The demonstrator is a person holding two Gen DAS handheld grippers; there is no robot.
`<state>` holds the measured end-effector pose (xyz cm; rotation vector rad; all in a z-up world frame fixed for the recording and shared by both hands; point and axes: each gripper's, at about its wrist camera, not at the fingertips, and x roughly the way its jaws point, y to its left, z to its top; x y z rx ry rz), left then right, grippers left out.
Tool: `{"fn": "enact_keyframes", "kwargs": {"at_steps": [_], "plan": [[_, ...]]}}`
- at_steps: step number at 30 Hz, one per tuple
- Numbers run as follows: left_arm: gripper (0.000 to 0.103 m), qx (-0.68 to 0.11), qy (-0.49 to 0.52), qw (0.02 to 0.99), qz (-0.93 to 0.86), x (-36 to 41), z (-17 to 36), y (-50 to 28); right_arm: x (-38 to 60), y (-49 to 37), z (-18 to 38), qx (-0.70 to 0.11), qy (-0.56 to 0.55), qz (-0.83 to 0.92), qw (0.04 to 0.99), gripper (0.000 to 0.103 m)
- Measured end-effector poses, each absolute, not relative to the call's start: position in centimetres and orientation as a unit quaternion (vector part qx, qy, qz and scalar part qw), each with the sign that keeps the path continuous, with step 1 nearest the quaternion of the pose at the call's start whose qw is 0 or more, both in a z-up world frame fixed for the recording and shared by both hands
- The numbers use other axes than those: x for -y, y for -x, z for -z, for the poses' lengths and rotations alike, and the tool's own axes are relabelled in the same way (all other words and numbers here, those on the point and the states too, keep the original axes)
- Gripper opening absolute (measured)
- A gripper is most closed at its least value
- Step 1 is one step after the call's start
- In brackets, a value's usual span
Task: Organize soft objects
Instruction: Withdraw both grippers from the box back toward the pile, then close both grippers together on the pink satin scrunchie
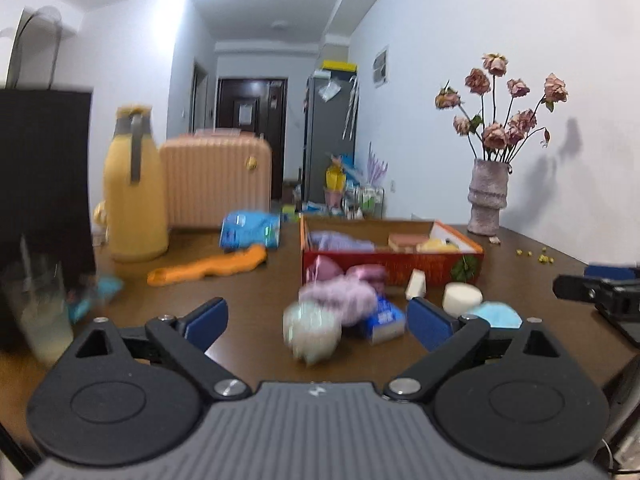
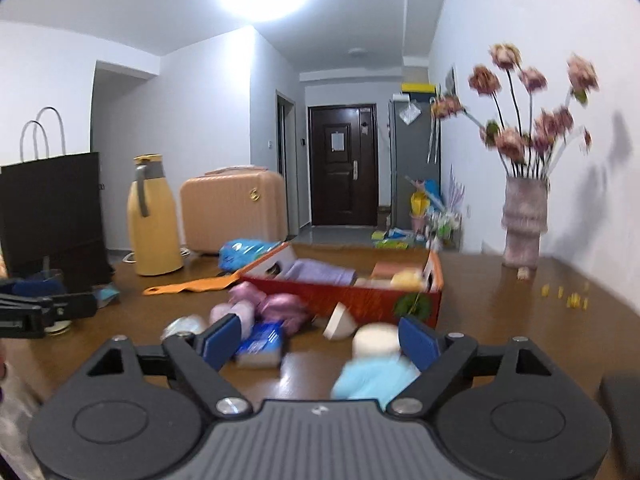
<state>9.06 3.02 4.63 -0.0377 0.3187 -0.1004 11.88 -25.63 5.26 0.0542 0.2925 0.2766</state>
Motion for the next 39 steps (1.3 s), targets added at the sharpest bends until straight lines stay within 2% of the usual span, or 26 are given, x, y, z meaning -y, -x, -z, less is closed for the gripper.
{"fn": "enact_keyframes", "kwargs": {"at_steps": [6,12,21,30,32,36,39], "plan": [[0.098,-0.172,0.016,0.984,0.045,-3.8,-3.6,-8.3,25.5,-8.2,-2.8,-0.167,-0.047,-0.129,0.976,0.086],[0.098,-0.185,0.030,0.982,0.038,-4.0,-3.0,-9.3,25.7,-8.4,-2.4,-0.168,-0.057,-0.122,0.976,0.089],[0.098,-0.245,0.062,0.967,0.033,-5.2,-0.3,-13.3,24.0,-11.5,0.6,-0.212,-0.069,-0.143,0.964,0.089],[0.097,-0.257,0.075,0.962,0.053,-6.0,-0.5,-19.7,21.9,-17.8,1.1,-0.235,-0.072,-0.157,0.957,0.087],[0.095,-0.252,0.082,0.962,0.068,-6.0,-1.3,-21.9,21.3,-19.8,0.8,-0.236,-0.068,-0.164,0.955,0.083],[0.078,-0.255,0.083,0.959,0.088,-5.7,-2.4,-28.2,20.4,-25.5,-0.1,-0.247,-0.097,-0.182,0.947,0.076],[0.075,-0.278,0.088,0.950,0.111,-5.3,-2.4,-33.6,19.5,-30.6,-0.3,-0.269,-0.119,-0.192,0.936,0.065]]}}
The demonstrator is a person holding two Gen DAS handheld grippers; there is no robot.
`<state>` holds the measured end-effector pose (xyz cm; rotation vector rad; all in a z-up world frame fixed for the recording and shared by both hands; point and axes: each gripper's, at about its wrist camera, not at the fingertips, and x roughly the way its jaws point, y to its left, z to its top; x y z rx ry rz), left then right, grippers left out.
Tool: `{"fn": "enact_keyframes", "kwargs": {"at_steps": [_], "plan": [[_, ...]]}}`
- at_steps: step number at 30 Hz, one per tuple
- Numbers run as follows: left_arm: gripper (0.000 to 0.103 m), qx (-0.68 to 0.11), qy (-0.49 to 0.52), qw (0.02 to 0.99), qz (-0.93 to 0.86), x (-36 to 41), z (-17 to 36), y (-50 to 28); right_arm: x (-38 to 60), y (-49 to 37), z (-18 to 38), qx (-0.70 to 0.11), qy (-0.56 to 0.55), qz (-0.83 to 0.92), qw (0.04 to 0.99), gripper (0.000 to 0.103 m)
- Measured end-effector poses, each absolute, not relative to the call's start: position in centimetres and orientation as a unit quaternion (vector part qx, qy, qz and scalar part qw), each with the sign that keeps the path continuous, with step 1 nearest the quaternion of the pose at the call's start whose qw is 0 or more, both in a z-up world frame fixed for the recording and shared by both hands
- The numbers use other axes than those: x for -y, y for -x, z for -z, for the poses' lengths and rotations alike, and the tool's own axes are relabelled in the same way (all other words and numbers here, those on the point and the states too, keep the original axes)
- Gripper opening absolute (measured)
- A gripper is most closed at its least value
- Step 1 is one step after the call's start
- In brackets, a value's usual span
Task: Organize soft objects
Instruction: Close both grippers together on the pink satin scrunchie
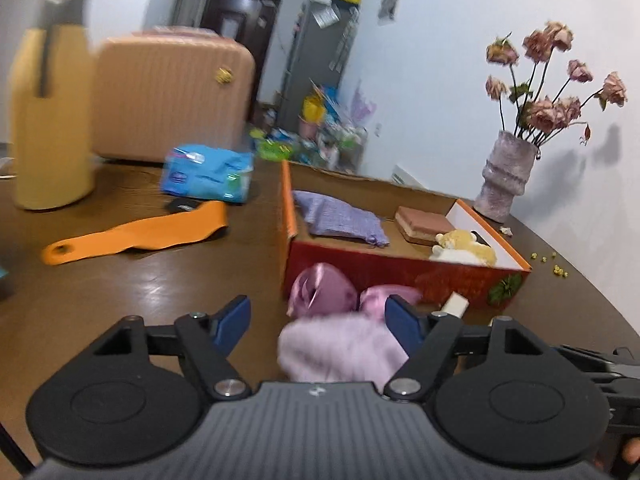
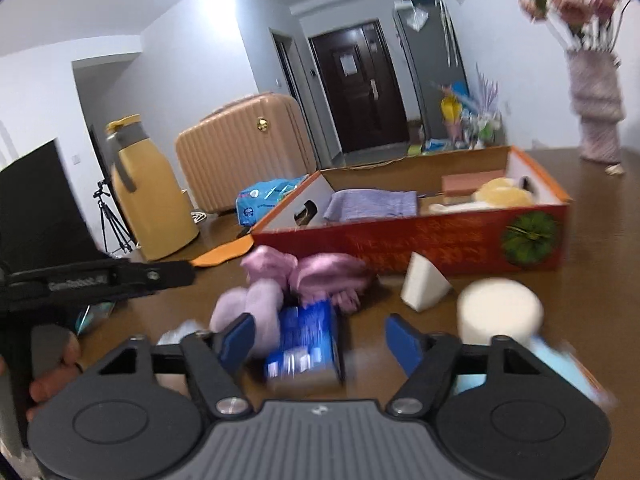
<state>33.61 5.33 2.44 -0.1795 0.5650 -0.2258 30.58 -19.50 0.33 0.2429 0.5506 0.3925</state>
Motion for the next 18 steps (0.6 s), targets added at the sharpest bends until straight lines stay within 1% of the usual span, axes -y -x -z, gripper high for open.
{"fn": "enact_keyframes", "kwargs": {"at_steps": [1,4,5,6,7,8,9,10,11,12,15,18], "plan": [[0.074,-0.290,0.087,0.946,0.116,-5.1,-2.1,-35.6,19.1,-32.3,-0.2,-0.273,-0.124,-0.188,0.935,0.060],[0.061,-0.335,0.095,0.930,0.116,-4.9,-0.3,-39.8,18.2,-36.9,0.5,-0.300,-0.141,-0.170,0.928,0.057],[0.050,-0.349,0.102,0.925,0.110,-5.0,0.3,-40.7,17.8,-38.3,0.9,-0.308,-0.140,-0.164,0.927,0.056],[0.040,-0.359,0.110,0.920,0.111,-5.1,0.9,-41.4,17.5,-39.3,1.2,-0.317,-0.132,-0.160,0.925,0.054],[0.035,-0.363,0.121,0.916,0.121,-5.3,1.4,-41.8,17.3,-40.1,1.7,-0.323,-0.131,-0.157,0.924,0.048],[0.025,-0.365,0.128,0.913,0.128,-5.4,1.7,-42.0,17.2,-40.7,2.1,-0.331,-0.133,-0.157,0.921,0.043],[0.021,-0.364,0.133,0.912,0.137,-5.5,1.9,-42.1,17.1,-41.0,2.5,-0.337,-0.134,-0.161,0.918,0.032],[0.020,-0.361,0.131,0.913,0.139,-5.5,2.1,-42.0,17.0,-41.2,2.8,-0.339,-0.131,-0.168,0.916,0.026],[0.017,-0.360,0.128,0.913,0.141,-5.4,2.1,-42.0,16.7,-41.2,2.9,-0.337,-0.126,-0.172,0.917,0.022],[0.016,-0.358,0.125,0.914,0.143,-5.3,2.1,-41.9,16.4,-41.1,3.1,-0.334,-0.122,-0.173,0.919,0.013],[0.013,-0.345,0.121,0.920,0.143,-5.0,1.1,-41.0,16.0,-40.7,2.9,-0.329,-0.115,-0.178,0.920,0.006],[0.013,-0.312,0.111,0.931,0.154,-4.5,-1.4,-39.2,16.0,-39.4,1.2,-0.298,-0.118,-0.182,0.929,0.005]]}}
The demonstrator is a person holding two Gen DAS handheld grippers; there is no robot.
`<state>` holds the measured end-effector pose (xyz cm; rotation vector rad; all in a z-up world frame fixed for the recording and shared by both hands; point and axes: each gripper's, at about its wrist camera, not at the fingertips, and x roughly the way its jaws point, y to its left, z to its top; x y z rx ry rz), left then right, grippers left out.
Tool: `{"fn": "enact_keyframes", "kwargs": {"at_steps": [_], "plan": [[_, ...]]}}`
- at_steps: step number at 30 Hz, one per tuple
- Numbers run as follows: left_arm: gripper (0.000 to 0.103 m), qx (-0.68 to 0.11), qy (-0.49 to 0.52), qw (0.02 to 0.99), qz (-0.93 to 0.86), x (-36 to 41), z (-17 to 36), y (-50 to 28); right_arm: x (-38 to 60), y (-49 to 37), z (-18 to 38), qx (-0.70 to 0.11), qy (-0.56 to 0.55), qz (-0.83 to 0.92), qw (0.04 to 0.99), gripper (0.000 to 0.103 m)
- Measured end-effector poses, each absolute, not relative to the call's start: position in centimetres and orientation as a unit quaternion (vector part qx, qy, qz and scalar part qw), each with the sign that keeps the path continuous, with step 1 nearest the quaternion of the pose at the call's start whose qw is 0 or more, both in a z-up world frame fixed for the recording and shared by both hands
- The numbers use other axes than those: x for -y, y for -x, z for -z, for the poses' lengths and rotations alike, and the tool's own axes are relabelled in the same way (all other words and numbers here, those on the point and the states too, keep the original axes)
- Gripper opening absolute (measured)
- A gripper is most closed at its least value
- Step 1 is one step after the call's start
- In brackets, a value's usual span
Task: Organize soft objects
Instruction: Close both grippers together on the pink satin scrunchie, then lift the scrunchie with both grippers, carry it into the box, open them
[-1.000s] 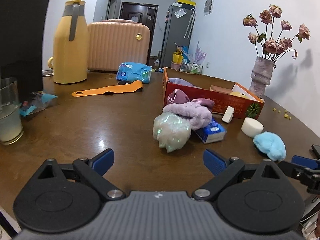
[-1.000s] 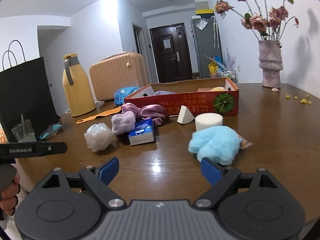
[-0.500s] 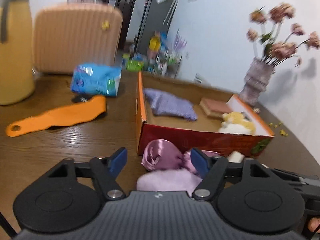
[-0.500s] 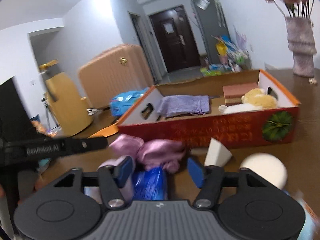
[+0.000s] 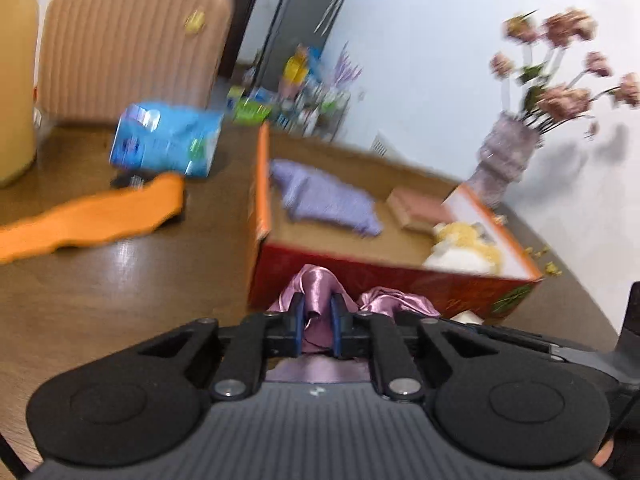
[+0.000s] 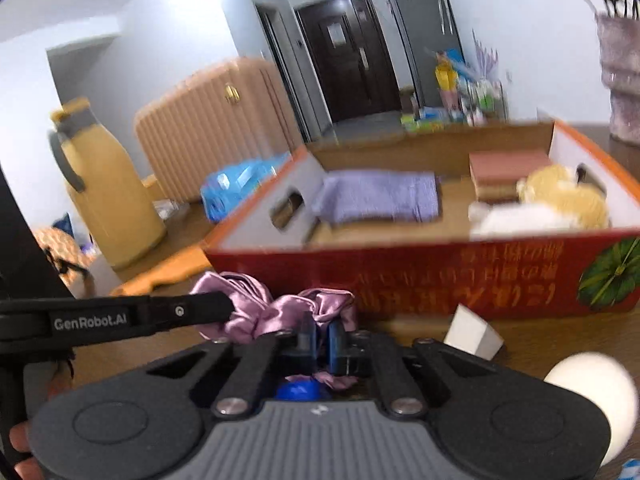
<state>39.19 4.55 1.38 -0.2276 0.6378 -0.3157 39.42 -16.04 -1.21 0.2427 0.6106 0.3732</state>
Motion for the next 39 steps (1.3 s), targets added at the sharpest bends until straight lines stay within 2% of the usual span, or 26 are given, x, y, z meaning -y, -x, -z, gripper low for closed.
{"fn": "enact_keyframes", "kwargs": {"at_steps": [5,9,20,30,39], "plan": [[0.013,-0.241,0.101,0.949,0.175,-3.9,-6.6,-34.0,16.6,-34.9,-4.1,-0.224,-0.090,-0.190,0.952,0.006],[0.013,-0.215,0.101,0.953,0.188,-3.1,-8.2,-28.6,18.0,-30.0,-6.6,-0.195,-0.081,-0.207,0.955,0.006],[0.013,-0.245,0.142,0.938,0.199,-1.3,-4.3,-17.1,21.2,-17.3,-4.0,-0.212,-0.089,-0.209,0.950,0.006],[0.014,-0.237,0.133,0.941,0.203,-0.8,-4.4,-13.3,21.6,-12.6,-3.5,-0.200,-0.098,-0.204,0.953,0.006],[0.014,-0.245,0.132,0.938,0.207,-0.4,-4.1,-14.8,21.9,-13.5,-3.3,-0.202,-0.103,-0.198,0.954,0.006]]}}
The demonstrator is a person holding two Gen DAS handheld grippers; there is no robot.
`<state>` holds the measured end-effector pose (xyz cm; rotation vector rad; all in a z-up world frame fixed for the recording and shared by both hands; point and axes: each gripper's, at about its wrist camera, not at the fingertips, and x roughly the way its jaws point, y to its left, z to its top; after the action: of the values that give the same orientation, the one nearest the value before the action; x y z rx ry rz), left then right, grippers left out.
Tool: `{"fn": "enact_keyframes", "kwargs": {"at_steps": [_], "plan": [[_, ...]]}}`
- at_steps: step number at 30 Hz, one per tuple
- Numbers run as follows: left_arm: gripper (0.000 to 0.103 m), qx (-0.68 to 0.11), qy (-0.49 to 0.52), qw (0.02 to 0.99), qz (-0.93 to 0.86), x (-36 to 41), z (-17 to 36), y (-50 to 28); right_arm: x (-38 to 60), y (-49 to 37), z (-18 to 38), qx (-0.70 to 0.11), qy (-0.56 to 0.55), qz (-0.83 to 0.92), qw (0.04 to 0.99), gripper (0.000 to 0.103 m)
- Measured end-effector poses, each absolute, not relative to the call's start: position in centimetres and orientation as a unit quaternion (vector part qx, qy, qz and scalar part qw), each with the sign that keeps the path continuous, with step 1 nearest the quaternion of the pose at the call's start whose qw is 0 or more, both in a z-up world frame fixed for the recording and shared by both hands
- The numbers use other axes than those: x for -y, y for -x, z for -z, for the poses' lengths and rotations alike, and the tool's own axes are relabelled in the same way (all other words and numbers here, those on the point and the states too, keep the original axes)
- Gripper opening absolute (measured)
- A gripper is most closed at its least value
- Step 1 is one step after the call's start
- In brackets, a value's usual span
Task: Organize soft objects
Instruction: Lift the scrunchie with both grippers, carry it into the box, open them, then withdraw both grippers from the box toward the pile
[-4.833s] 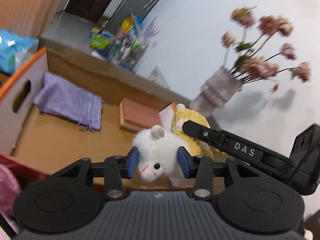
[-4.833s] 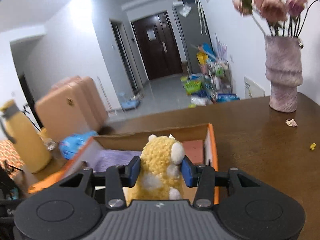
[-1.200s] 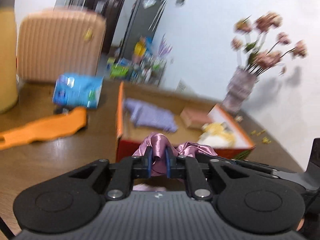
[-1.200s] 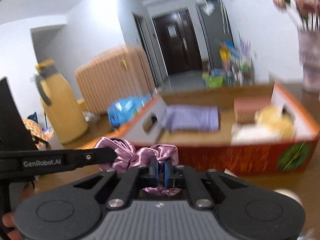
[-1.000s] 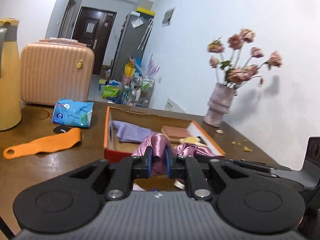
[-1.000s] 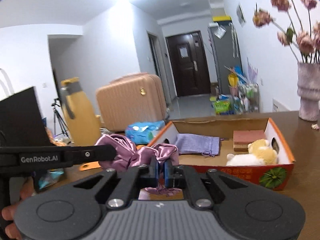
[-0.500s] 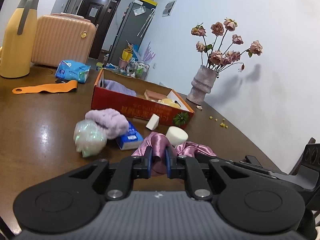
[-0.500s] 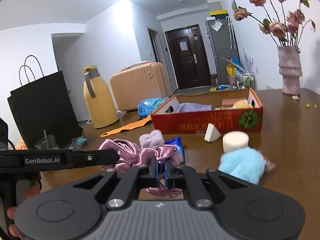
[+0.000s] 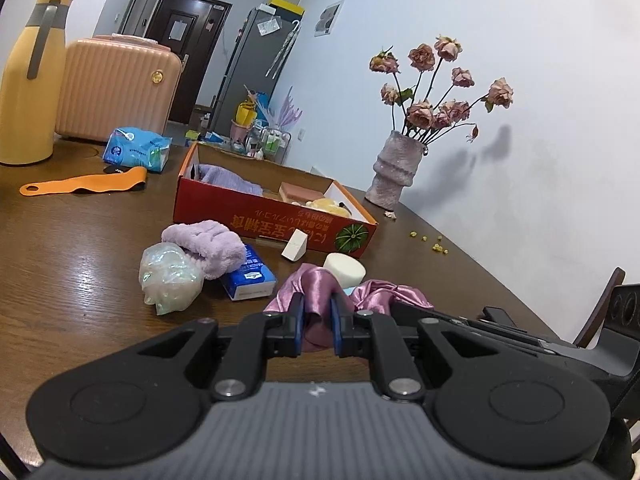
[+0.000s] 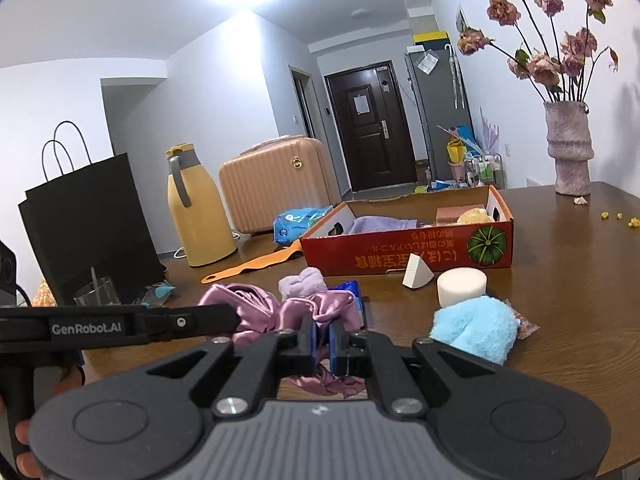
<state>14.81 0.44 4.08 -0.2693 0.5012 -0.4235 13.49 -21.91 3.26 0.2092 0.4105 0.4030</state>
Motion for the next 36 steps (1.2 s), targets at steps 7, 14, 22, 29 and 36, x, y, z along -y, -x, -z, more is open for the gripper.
{"fn": "enact_keyframes", "kwargs": {"at_steps": [7,14,22,29,36], "plan": [[0.014,-0.248,0.121,0.937,0.212,-0.1,-5.2,-20.3,22.2,-18.1,-4.0,-0.204,-0.100,-0.200,0.953,0.006],[0.014,-0.232,0.088,0.947,0.206,0.4,-8.1,-30.4,22.2,-28.0,-7.2,-0.192,-0.090,-0.216,0.953,0.006],[0.015,-0.289,0.045,0.944,0.154,0.7,-6.0,-43.9,20.3,-43.7,-5.9,-0.269,-0.128,-0.228,0.927,0.006],[0.020,-0.332,-0.003,0.934,0.128,0.5,-2.5,-47.3,18.0,-50.7,-1.9,-0.351,-0.124,-0.224,0.901,0.006],[0.053,-0.317,0.000,0.939,0.131,-0.3,-3.8,-45.8,16.6,-50.9,-0.4,-0.385,-0.099,-0.220,0.891,0.019]]}}
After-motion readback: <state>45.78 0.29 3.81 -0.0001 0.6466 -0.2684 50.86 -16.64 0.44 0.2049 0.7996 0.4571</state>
